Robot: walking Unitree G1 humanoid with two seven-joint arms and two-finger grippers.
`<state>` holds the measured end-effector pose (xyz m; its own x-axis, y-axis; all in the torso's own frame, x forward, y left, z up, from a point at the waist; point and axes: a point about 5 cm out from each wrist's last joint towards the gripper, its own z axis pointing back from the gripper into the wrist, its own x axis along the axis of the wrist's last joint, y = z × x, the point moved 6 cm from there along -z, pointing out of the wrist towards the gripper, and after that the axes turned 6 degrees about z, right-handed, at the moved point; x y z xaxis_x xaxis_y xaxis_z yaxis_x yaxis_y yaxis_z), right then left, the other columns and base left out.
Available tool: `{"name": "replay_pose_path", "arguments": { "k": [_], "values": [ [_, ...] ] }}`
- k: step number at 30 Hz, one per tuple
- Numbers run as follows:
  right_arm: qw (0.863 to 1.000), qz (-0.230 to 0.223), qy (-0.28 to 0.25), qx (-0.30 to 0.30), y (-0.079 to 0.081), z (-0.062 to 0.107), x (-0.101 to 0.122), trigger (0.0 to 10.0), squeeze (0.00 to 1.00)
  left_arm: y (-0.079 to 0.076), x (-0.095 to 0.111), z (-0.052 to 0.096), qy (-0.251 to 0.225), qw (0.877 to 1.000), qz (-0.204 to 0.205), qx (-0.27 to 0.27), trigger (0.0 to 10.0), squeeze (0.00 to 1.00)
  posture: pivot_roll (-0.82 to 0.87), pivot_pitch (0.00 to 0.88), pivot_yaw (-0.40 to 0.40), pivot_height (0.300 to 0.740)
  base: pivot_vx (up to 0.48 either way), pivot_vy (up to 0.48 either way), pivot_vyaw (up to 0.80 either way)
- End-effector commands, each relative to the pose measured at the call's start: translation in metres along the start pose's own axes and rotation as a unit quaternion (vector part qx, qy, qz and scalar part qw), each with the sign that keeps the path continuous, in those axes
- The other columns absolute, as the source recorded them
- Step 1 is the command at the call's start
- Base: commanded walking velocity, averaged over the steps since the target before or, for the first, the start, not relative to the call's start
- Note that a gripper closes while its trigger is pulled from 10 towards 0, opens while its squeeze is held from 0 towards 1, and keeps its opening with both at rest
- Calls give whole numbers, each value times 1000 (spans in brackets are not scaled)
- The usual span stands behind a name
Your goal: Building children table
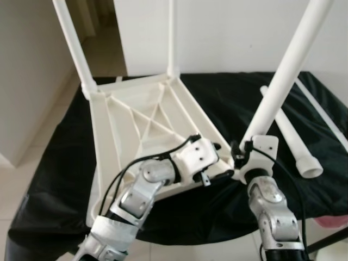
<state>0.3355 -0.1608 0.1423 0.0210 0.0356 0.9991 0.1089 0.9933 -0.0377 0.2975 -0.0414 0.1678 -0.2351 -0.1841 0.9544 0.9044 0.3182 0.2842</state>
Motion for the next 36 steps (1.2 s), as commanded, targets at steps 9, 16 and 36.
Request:
{"name": "replay_pose_path", "arguments": {
  "k": [9, 16, 36],
  "values": [
    [1000, -14, 21, 11, 5, 8, -13, 10000, 0, 5, 4, -3, -8, 1000, -5, 9, 10000, 0, -71, 17, 35, 740, 0, 0, 0],
    [999, -18, -13, 39, -2, 8, 0, 10000, 1000, -1, 5, -5, -11, 1000, -3, 2, 10000, 0, -73, 28, 41, 740, 0, 0, 0],
    [985, 33, -48, 163, -16, 2, 5, 10000, 0, 10, 4, -4, -15, 999, 18, 38, 10000, 0, -67, 28, 36, 740, 0, 0, 0]
  ]
}}
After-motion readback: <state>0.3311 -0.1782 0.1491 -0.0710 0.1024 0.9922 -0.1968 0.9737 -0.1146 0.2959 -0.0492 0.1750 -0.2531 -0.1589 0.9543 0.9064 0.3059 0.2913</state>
